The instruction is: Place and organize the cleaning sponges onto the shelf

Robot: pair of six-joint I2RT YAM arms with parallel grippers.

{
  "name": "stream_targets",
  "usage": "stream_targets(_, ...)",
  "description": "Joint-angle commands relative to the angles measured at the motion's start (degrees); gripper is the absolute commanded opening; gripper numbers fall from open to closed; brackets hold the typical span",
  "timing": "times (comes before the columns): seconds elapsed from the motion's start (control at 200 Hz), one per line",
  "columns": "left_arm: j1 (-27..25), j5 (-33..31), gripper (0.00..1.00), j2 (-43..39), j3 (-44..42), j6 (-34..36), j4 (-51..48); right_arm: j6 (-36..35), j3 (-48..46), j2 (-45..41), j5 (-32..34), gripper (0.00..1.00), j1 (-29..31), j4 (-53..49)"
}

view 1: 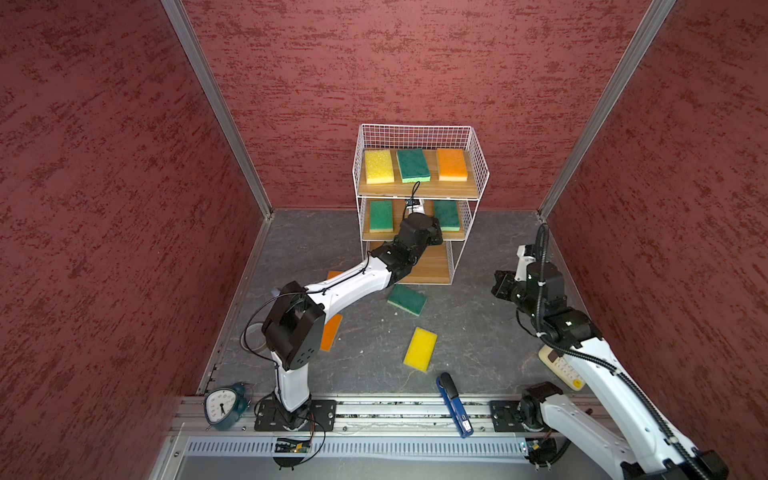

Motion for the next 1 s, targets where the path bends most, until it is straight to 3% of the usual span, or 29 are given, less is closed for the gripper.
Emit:
stream_targets(0.0, -0.4, 0.9, 0.01, -1.2, -1.9, -0.5, -1.5, -0.6, -0.8, -0.9, -0.6, 0.00, -0.5, 1.6)
stream_targets(0.09, -0.3, -0.6, 0.03, -2.3, -2.9, -1.2, -2.2, -0.7, -0.7, -0.9, -0.7, 0.00, -0.5, 1.6)
stream_targets(0.291, -1.8, -3.5, 0.19, -9.6, -7.4, 1.3, -4.0, -1.2, -0.4, -0.6, -0.8, 0.00, -0.6, 1.0)
stream_targets(0.376, -3.1, -4.1, 0.26, -14.3, -9.5, 3.4, -5.8, -1.7, 0.0, -0.2, -0.3, 0.05, -0.6, 0.8)
stream_targets(0.506, -5.9, -6.3, 0.41, -21.3, -12.0, 5.4, -14.3, -2.0, 0.5, 0.6, -0.2, 0.16, -0.6, 1.1)
stream_targets(0.651, -7.9, -7.6, 0.53, -28.1, -15.5, 1.1, -29.0, -2.7, 1.7, 2.3, 0.1, 0.32, -0.6, 1.7)
stream_targets(0.716, -9.6, -8.9, 0.53, -30.7, -17.2, -1.2, -35.9, -2.9, 2.8, 3.4, 0.0, 0.34, -0.6, 2.2)
stream_targets(0.787, -11.1, -4.3, 0.50, -33.2, -19.8, -1.9, -40.7, -2.9, 5.0, 4.8, -0.7, 0.32, -0.6, 2.3)
stream_targets(0.842, -14.3, -2.8, 0.55, -34.5, -21.8, -2.7, -44.4, -2.7, 6.8, 5.7, -1.2, 0.33, -0.6, 2.7)
stream_targets(0.997, -31.0, -15.1, 0.64, -35.6, -27.9, -8.9, -50.6, -2.8, 9.9, 9.0, -0.4, 0.39, -0.6, 2.4)
